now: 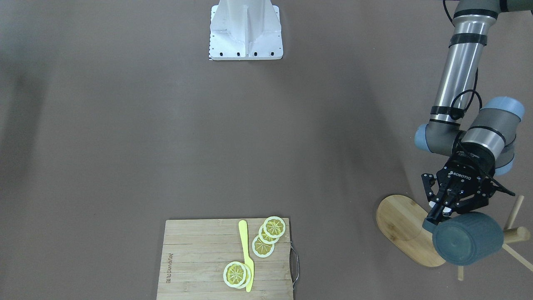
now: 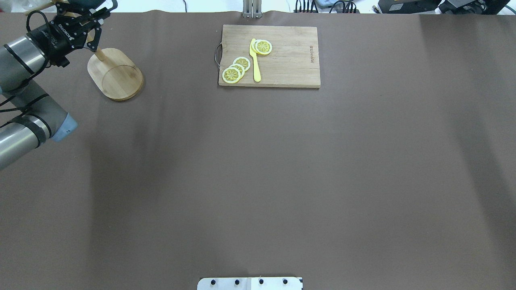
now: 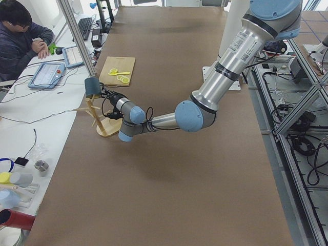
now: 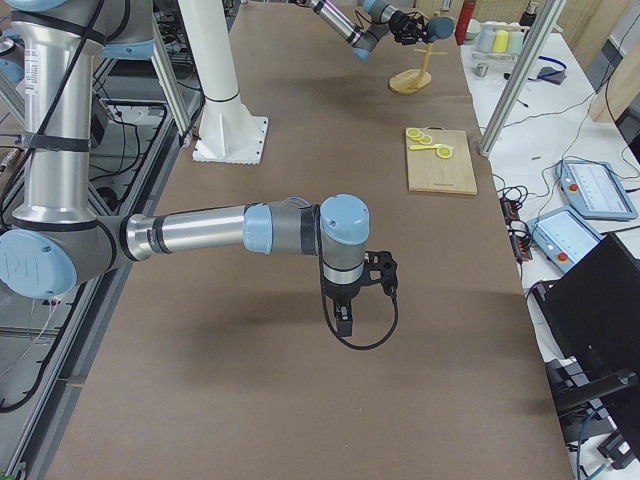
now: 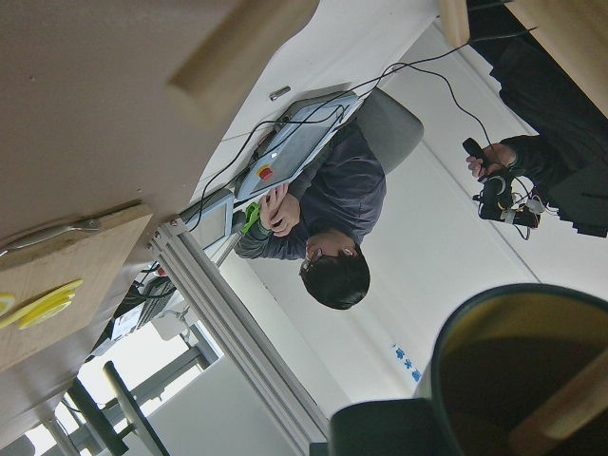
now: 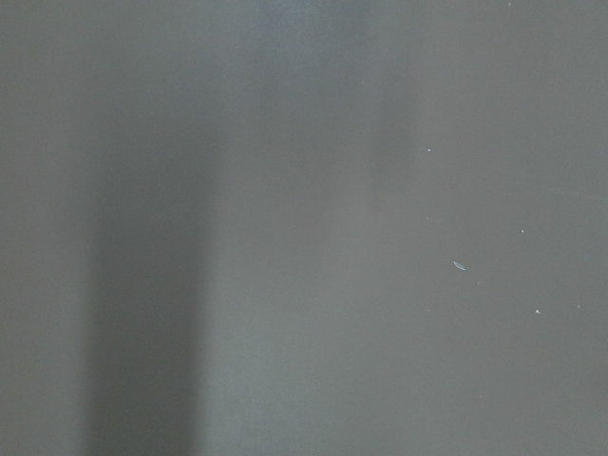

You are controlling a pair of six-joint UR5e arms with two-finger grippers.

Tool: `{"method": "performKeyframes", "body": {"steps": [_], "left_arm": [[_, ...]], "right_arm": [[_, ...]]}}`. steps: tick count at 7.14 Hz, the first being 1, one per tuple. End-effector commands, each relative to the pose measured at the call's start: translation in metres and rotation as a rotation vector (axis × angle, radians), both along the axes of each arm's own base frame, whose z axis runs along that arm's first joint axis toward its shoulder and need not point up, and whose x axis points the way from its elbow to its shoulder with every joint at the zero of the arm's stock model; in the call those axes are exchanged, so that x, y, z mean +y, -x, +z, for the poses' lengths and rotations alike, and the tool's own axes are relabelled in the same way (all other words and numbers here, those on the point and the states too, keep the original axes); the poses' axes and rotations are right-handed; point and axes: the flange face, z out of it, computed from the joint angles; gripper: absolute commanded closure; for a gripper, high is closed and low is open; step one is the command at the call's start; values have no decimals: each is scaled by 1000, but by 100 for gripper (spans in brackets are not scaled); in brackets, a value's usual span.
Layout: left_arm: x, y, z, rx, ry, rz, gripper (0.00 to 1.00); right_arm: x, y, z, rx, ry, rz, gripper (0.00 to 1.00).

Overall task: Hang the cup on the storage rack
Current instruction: 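Hook the mug handle onto a peg of the wooden stand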

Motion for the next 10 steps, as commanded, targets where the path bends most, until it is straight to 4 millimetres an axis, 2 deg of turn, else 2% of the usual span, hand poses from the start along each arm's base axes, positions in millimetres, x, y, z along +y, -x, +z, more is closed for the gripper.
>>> {"method": "performKeyframes", "body": {"steps": [1,4,10], "left_arm": [[5,3,14,-14,16,7,100],[8,4,20,-25,21,6,100],[13,-11,24,-22,34,6,100]], "right_arm": [[0,0,0,0,0,0,0],[0,0,0,0,-2,-2,0],[0,0,0,0,0,0,0]]}}
